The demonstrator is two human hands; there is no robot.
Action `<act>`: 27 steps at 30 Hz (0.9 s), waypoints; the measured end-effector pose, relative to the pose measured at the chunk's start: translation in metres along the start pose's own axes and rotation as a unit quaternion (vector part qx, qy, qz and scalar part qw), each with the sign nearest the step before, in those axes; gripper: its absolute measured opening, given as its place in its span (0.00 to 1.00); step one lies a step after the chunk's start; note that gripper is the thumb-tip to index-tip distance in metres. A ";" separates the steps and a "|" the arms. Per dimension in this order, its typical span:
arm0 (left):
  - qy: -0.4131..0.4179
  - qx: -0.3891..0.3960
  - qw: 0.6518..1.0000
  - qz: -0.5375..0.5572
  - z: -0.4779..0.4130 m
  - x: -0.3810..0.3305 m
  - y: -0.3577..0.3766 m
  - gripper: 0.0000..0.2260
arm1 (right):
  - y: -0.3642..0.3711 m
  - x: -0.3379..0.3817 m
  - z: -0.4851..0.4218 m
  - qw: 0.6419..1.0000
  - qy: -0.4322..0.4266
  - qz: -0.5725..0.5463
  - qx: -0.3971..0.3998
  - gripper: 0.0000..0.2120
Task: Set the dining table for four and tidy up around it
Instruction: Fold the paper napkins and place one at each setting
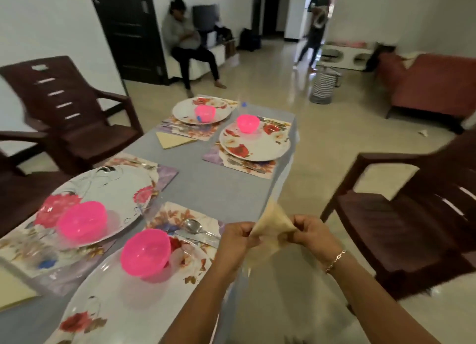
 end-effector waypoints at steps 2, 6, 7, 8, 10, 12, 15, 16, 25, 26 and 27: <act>0.076 -0.066 0.994 -0.030 -0.011 -0.007 -0.001 0.11 | -0.001 0.000 -0.024 0.999 -0.037 0.033 0.009 0.08; 0.021 -0.258 0.966 0.007 -0.033 -0.003 0.013 0.17 | -0.016 0.011 -0.066 0.991 -0.116 0.064 0.016 0.21; -0.055 -0.283 0.953 0.094 -0.034 0.002 0.022 0.12 | -0.021 0.013 -0.075 0.989 -0.136 0.057 0.025 0.21; -0.138 -0.271 0.937 0.173 -0.035 0.005 0.035 0.06 | -0.025 0.016 -0.083 0.986 -0.155 0.053 0.034 0.21; -0.215 -0.222 0.925 0.220 -0.039 0.004 0.057 0.12 | -0.033 0.020 -0.098 0.981 -0.183 0.048 0.048 0.25; -0.201 -0.219 0.933 0.202 -0.045 -0.002 0.073 0.12 | -0.043 0.023 -0.111 0.977 -0.198 0.041 0.064 0.29; -0.163 -0.260 0.929 0.207 -0.054 -0.011 0.086 0.02 | -0.053 0.023 -0.127 0.971 -0.211 0.050 0.104 0.27; -0.151 -0.273 0.926 0.214 -0.057 -0.013 0.088 0.01 | -0.056 0.024 -0.132 0.971 -0.206 0.054 0.106 0.24; -0.082 -0.386 0.877 0.274 -0.076 -0.011 0.080 0.06 | -0.035 0.005 -0.136 0.950 0.173 -0.026 0.261 0.13; -0.080 -0.393 0.873 0.277 -0.078 -0.008 0.077 0.06 | -0.027 0.004 -0.133 0.946 0.168 -0.002 0.276 0.11; -0.082 -0.400 0.868 0.282 -0.079 -0.008 0.074 0.06 | -0.019 0.002 -0.132 0.948 0.156 0.024 0.276 0.11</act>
Point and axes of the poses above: each hand's wrist, its own z-axis away from the middle knuckle, its own y-axis out of the palm, x = y × z, the point moved 3 cm from there along -z, towards the middle knuckle, and after that the axes turned 12 degrees about -x, right-handed, at the moved point
